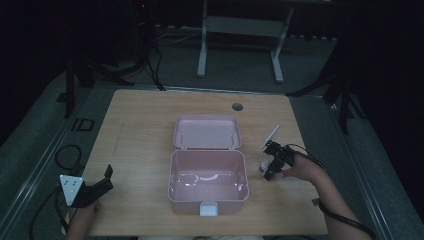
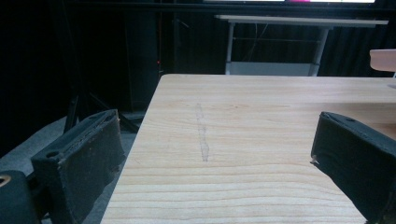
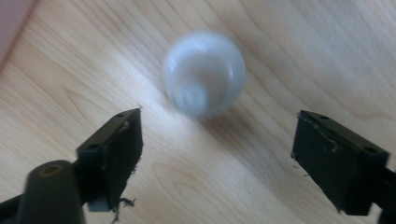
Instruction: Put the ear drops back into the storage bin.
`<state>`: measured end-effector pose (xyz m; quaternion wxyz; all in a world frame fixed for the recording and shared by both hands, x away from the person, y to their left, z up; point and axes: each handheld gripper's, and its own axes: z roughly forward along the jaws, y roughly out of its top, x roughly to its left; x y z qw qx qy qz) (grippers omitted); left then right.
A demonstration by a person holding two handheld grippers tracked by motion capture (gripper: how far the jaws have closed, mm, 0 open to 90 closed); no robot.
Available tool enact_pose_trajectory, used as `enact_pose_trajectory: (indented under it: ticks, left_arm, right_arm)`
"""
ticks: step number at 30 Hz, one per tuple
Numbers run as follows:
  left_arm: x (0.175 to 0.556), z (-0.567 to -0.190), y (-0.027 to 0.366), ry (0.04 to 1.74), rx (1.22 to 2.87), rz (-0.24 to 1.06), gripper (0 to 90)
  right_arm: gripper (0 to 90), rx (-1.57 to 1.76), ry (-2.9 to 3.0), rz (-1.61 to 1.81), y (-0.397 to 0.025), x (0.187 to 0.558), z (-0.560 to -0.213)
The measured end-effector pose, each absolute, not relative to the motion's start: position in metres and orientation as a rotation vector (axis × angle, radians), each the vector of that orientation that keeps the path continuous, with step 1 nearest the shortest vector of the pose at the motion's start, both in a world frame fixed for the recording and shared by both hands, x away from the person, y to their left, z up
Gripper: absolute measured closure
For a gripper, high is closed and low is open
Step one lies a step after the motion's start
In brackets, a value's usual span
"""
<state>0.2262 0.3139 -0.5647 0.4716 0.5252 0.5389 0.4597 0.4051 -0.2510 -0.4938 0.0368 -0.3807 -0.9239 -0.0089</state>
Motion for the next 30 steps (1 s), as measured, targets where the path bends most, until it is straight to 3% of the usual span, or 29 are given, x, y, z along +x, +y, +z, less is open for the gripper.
enact_pose_trajectory:
  ticks: [5, 9, 11, 12, 22, 23, 30]
  left_arm:
    - [0.226, -0.565, 0.314, 1.319, 1.287, 1.124, 2.4]
    - [0.226, -0.565, 0.314, 1.318, 1.288, 1.123, 2.4]
    - [0.226, -0.565, 0.314, 1.319, 1.288, 1.123, 2.3]
    - [0.226, -0.565, 0.314, 1.319, 1.288, 1.123, 2.4]
    - [0.226, -0.565, 0.314, 1.319, 1.289, 1.124, 2.4]
    - [0.226, -0.565, 0.314, 1.319, 1.291, 1.123, 2.4]
    - [0.227, -0.565, 0.314, 1.32, 1.289, 1.123, 2.4]
  right_arm:
    - [21.5, -1.17, -2.843, -0.03, -0.244, 0.41, -0.493]
    - [32.2, -1.152, -2.845, -0.025, -0.235, 0.417, -0.495]
    - [33.1, -1.148, -2.842, -0.021, -0.234, 0.419, -0.496]
    - [39.3, -1.15, -2.835, -0.012, -0.232, 0.42, -0.496]
    - [51.8, -1.14, -2.82, 0.028, -0.225, 0.424, -0.504]
    - [56.4, -1.129, -2.824, 0.034, -0.223, 0.423, -0.505]
    - [59.3, -1.062, -2.89, 0.056, -0.219, 0.418, -0.502]
